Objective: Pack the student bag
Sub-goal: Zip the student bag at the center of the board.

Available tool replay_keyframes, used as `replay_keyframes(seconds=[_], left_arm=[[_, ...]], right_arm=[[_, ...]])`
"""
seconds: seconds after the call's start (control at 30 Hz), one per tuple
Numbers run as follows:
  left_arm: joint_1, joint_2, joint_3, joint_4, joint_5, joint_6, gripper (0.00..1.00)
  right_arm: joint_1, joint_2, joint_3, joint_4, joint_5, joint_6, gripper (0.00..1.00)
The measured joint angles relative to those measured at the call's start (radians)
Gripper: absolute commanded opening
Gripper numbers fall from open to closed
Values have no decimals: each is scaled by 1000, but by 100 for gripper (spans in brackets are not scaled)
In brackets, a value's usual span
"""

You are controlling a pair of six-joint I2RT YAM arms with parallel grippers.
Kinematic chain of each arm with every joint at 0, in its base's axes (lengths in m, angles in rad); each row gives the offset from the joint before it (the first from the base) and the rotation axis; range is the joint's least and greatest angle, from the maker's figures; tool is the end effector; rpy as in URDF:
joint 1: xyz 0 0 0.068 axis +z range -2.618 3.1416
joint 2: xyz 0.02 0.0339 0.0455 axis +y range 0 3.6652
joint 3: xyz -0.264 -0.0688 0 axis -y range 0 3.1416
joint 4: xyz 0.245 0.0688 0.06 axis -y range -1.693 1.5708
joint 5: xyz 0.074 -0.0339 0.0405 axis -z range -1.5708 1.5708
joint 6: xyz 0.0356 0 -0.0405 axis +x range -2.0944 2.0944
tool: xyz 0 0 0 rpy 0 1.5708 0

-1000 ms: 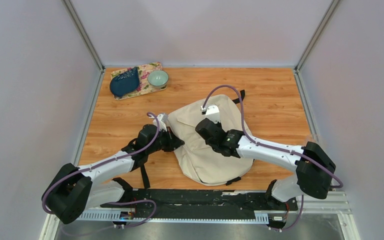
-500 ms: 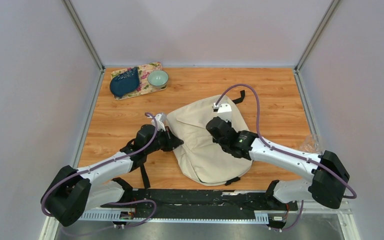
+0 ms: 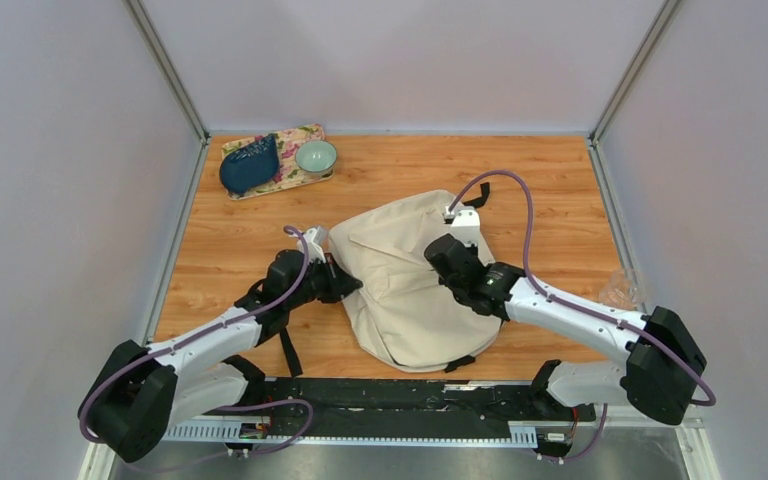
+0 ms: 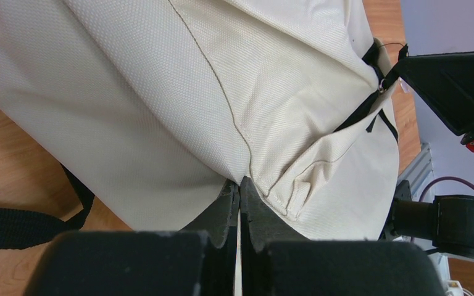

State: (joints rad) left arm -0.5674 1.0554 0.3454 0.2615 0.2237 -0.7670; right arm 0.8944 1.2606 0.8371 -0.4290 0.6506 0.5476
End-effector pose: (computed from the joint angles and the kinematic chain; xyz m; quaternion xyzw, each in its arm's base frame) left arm 0.1752 -0.1210 0.1819 -0.0247 0.8431 -0.4015 0.3570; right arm 0.1763 0.1852 0.2419 -0.0424 0.8932 -0.0049 0.4477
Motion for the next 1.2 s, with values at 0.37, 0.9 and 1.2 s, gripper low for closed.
replay_keyframes(seconds=[0.37, 0.9, 1.2], left_arm=[[51, -31, -12, -21, 39, 23, 0], [206, -4, -12, -14, 257, 67, 0], [278, -4, -12, -45, 354, 122, 0]], right_arm=[[-26, -11, -32, 12, -19, 29, 0], [-174, -64, -141, 79, -89, 32, 0], [-217, -107, -192, 129, -177, 40, 0]])
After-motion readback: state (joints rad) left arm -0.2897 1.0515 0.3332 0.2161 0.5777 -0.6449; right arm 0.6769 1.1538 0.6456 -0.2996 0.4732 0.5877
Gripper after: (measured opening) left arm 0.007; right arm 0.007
